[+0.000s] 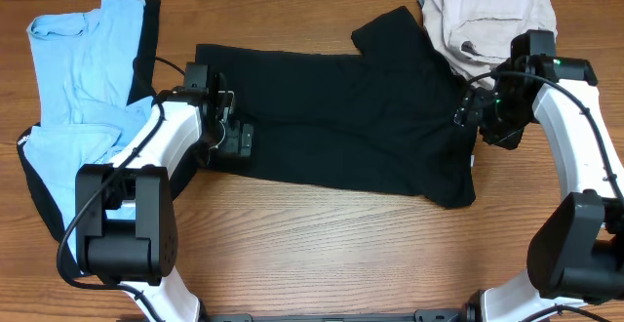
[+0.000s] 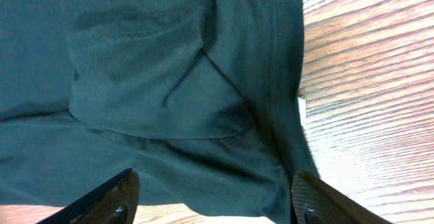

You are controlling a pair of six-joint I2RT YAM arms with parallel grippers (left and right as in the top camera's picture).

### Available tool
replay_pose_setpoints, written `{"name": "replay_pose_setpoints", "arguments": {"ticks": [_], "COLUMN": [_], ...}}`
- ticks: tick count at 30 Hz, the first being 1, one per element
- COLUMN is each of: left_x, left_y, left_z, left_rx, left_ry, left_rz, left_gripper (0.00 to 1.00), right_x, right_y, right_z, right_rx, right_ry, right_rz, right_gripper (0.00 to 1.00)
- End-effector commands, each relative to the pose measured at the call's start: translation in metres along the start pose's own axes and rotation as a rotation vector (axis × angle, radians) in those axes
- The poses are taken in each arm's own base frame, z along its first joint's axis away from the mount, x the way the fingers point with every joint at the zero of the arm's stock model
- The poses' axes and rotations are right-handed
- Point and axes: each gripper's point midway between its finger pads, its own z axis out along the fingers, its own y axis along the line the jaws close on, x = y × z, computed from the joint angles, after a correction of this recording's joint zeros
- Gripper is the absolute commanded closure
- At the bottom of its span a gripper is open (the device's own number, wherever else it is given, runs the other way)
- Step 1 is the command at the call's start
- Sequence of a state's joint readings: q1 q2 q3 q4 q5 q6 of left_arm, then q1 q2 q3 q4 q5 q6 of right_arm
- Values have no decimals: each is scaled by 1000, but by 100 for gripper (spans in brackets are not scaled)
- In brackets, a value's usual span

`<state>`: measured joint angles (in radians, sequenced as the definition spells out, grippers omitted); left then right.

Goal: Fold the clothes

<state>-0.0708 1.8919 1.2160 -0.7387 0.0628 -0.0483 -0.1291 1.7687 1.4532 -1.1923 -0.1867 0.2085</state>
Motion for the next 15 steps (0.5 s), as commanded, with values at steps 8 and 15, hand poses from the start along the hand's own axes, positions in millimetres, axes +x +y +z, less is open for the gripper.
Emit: {"name": "replay_pose_setpoints", "arguments": {"ticks": [8, 15], "left_x": [38, 82], "left_y": [8, 12], "left_z": [13, 26], "left_rx": [-51, -60], "left_ry": [109, 227], "left_rz": [28, -21], "left_gripper": [1, 0], "right_x": [-1, 5], "right_y": [8, 6], "right_z": [-13, -13], "right_rx": [-26, -19], "right_ry": [-25, -1], "right_rz": [-36, -64], "right_gripper": [27, 27]}}
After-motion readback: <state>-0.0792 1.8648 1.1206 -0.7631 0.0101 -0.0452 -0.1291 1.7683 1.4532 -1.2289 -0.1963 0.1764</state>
